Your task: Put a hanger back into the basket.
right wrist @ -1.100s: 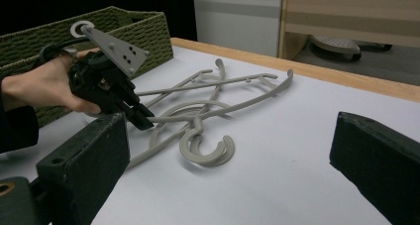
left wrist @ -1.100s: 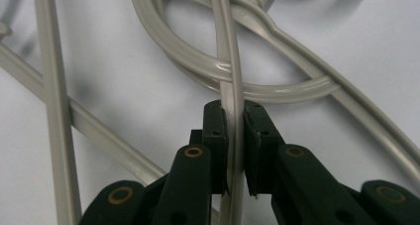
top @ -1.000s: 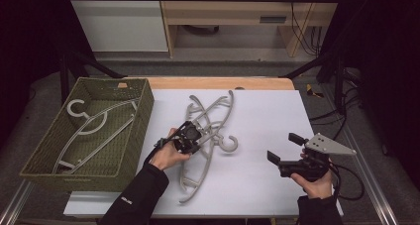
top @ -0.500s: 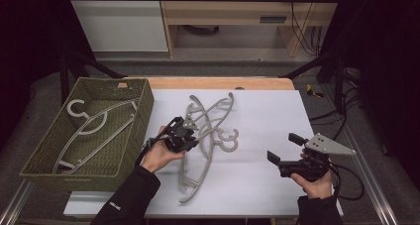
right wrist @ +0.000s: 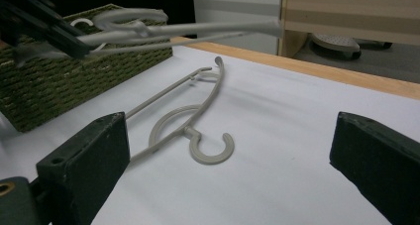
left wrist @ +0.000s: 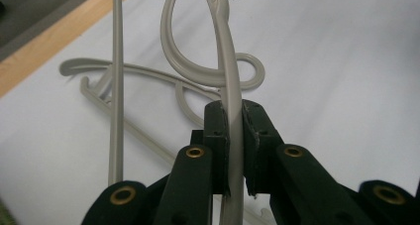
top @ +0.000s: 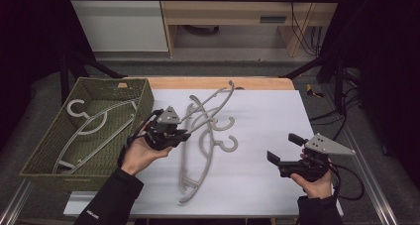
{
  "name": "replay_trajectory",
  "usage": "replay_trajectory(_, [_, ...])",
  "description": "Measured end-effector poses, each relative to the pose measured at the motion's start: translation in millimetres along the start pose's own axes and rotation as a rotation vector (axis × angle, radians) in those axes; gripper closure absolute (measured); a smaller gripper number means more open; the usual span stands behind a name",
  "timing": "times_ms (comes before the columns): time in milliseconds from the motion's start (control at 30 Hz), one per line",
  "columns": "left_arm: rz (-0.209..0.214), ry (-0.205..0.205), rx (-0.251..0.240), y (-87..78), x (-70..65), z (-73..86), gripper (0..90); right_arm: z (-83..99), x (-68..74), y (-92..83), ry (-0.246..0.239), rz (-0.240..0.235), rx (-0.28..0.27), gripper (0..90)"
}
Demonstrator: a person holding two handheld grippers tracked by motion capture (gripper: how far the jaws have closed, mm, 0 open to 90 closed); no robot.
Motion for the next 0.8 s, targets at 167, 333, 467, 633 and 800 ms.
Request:
replay_trajectory(167, [-0.005,0.003,-0.03,-26.6,2.5,-2.3,82.5,0.2,0.3,0.1,0.001,-0.001,0.002,2.4])
replay_trajectory(333, [0.0,-0.01,-0.044,-48.9,11.8,-1.1,82.4,0.3,0.4,0.1,0.001,-0.001,0.003,2.4])
replay_trajectory(467, [-0.015,-0.016,-0.024,-62.1,21.3,3.0,82.5,0.4,0.3,0.6,0.001,0.002,0.003,2.4])
replay_trajectory(633, [-0.033,-0.042,-0.046,-81.1,36.2,10.5,82.5,0.7,0.3,0.9,0.002,0.003,0.004,2.4])
replay_trajectory(800, [-0.039,-0.054,-0.049,-101.7,50.4,18.7,82.5,1.4,0.4,2.1,0.002,0.001,0.009,2.4])
Point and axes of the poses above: each handheld gripper's, and its own axes: y roughly forward along the jaws, z roughly out of its underside, x roughly to its left, the point moved 2 cm from there along y, roughly forward along the jaws, and after that the axes turned 8 degrees about -y, right-handed, at the moved point
